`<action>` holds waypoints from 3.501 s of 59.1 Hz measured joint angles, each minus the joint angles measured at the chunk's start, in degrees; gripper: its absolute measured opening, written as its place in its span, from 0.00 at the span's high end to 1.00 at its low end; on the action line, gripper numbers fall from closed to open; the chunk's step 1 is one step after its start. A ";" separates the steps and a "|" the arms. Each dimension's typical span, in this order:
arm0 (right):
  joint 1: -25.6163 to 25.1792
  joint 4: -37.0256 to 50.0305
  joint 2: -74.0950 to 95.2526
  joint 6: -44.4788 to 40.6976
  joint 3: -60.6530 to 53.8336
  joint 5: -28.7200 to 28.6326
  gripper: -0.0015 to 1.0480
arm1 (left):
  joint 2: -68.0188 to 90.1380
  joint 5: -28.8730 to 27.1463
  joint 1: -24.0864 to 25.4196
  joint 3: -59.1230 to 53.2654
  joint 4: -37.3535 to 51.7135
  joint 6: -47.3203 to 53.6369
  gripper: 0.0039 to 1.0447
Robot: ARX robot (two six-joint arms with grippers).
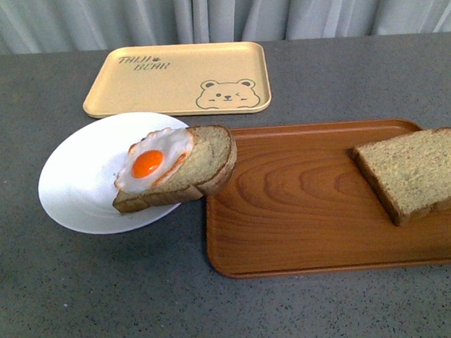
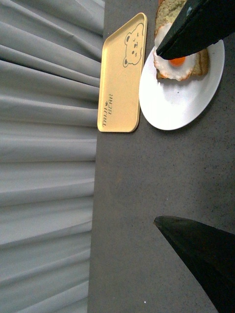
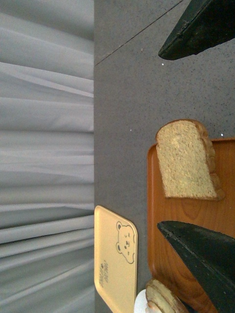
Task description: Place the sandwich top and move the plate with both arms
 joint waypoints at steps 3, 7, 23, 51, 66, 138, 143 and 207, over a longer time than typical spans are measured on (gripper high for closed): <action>0.00 0.00 0.00 0.00 0.00 0.00 0.09 | 0.00 0.00 0.00 0.00 0.00 0.00 0.08; 0.00 0.00 0.00 0.00 0.00 0.00 0.09 | 0.00 0.00 0.00 0.00 0.00 0.00 0.08; 0.00 0.00 0.00 0.00 0.00 0.00 0.09 | 0.00 0.00 0.00 0.00 0.00 0.00 0.08; 0.17 -4.26 2.12 2.29 1.49 2.99 0.09 | -0.02 0.00 0.00 0.00 0.00 0.00 0.08; -21.35 11.54 45.40 11.52 11.58 -11.72 0.09 | -0.02 0.00 0.00 0.00 0.00 0.00 0.08; -10.67 34.77 102.62 28.28 30.60 -16.52 0.96 | -0.02 0.00 0.00 0.00 0.00 0.00 0.08; -10.27 34.40 98.79 30.21 29.79 -17.51 0.98 | -0.02 0.00 0.00 0.00 0.00 0.00 0.08; 37.83 31.69 120.56 47.45 60.94 9.99 0.98 | -0.02 0.00 0.00 0.00 0.00 0.00 0.08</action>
